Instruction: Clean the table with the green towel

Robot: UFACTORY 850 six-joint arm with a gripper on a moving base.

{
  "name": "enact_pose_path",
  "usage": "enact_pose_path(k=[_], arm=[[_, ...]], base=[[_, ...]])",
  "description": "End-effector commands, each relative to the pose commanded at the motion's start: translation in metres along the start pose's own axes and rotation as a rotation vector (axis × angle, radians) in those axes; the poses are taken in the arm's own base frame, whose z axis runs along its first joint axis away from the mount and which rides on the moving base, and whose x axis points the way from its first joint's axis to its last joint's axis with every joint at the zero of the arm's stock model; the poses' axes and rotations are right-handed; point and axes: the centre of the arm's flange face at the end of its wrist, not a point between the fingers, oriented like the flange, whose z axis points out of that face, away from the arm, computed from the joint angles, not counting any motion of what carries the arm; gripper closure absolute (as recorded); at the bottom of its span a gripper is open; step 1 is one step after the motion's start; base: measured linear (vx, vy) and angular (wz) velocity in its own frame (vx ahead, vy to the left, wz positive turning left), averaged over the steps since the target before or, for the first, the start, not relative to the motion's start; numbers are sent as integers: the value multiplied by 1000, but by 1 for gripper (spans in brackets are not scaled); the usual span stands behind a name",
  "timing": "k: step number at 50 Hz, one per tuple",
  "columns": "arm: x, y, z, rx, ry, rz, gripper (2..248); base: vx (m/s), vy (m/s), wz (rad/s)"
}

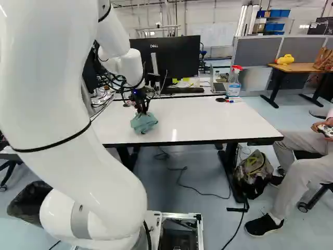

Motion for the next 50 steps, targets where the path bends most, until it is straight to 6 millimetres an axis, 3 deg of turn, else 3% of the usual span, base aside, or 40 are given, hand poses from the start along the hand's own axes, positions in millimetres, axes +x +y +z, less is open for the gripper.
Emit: enact_pose_path(k=[27,50], arm=[[-29,-42,-2,31,-20,-92,212],[-72,-47,-15,42,-29,-127,212]], base=[[0,0,0],[0,0,0]])
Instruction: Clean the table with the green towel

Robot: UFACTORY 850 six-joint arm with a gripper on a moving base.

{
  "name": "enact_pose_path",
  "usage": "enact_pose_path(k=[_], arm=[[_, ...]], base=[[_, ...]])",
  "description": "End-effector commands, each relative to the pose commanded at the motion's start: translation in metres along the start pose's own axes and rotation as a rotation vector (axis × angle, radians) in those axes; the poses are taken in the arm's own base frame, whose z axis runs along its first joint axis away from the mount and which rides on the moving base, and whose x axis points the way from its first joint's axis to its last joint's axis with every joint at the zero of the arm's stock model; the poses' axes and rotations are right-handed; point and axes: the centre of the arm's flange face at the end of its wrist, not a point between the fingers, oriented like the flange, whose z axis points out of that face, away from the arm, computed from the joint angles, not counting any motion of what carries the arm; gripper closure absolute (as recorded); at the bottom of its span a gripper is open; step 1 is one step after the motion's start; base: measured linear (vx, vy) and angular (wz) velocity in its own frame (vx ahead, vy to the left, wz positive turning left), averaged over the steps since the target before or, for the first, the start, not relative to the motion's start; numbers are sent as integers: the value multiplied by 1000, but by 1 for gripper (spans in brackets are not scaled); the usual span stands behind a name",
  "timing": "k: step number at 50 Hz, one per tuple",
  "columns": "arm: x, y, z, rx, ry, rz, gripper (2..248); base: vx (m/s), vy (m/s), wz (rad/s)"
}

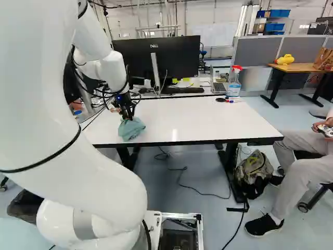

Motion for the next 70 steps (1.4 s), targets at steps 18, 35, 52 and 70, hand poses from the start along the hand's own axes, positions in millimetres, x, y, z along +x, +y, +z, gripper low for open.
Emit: enact_pose_path(k=[18,35,52,70], arm=[[-29,-1,-8,5,0,-13,212],[-29,-1,-8,5,0,-13,212],[-29,-1,-8,5,1,-13,212],[-9,12,-26,-1,52,23,212]], base=[[0,0,0],[0,0,0],[0,0,0],[0,0,0]])
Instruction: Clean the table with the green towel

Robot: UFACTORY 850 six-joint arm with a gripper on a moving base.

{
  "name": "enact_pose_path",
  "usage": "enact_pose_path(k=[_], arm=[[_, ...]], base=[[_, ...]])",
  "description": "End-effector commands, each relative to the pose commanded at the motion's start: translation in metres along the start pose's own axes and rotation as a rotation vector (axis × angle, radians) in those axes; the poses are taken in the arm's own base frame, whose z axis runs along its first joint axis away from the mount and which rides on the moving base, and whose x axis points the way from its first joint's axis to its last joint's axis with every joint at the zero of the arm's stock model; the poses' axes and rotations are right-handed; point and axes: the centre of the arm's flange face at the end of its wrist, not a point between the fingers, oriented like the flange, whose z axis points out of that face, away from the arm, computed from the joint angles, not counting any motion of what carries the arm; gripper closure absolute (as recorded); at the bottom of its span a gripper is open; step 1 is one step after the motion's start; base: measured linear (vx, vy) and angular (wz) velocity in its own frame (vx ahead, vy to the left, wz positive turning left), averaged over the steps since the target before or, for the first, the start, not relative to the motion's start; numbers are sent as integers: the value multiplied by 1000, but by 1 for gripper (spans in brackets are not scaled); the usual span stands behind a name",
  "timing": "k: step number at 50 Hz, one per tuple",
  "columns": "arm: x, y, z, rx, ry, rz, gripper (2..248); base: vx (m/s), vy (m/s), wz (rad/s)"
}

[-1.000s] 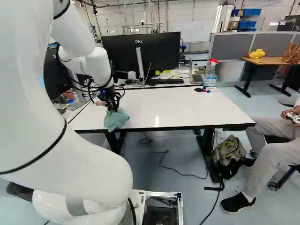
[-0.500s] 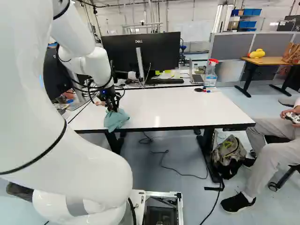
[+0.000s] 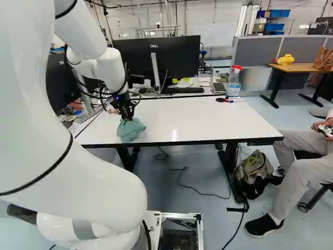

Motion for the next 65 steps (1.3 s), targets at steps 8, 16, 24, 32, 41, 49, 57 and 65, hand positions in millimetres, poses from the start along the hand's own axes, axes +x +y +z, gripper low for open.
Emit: enact_pose_path(k=[8,16,24,32,41,49,57,65], arm=[[13,7,-8,-5,26,21,212],[25,15,-16,-10,53,41,212],[37,26,-19,-20,65,66,212],[47,38,-17,-31,69,93,212],[58,52,-16,-44,75,124,212],[69,65,-15,-55,80,150,212],[80,78,-13,-65,85,174,212],[92,89,-11,-73,90,194,212]], base=[[0,0,0],[0,0,0],[0,0,0],[0,0,0],[0,0,0],[0,0,0],[0,0,0],[0,0,0]])
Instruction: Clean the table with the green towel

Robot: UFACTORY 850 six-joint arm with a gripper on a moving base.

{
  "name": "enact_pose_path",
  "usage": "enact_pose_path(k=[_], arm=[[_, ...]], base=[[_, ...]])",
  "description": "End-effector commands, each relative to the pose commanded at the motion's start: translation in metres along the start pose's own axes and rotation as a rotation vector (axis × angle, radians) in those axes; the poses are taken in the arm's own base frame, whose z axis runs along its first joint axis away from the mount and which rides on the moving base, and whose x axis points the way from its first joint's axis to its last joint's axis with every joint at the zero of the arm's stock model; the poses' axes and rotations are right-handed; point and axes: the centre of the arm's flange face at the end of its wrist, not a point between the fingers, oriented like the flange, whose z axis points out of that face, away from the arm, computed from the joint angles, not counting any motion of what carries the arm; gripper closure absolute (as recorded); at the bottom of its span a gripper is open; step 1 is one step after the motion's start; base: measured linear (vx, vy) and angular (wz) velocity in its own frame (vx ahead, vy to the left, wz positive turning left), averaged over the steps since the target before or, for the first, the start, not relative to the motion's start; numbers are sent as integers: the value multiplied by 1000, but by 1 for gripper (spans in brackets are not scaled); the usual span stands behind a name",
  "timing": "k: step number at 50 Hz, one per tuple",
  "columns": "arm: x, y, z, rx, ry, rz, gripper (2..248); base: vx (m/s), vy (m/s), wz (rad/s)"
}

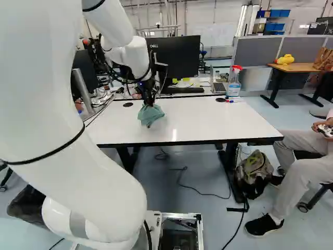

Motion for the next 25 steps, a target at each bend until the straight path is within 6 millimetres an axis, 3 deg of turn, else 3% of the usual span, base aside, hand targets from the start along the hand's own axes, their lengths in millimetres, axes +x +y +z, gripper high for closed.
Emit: enact_pose_path(k=[25], arm=[[44,26,15,-24,19,55,212]], base=[[0,0,0]])
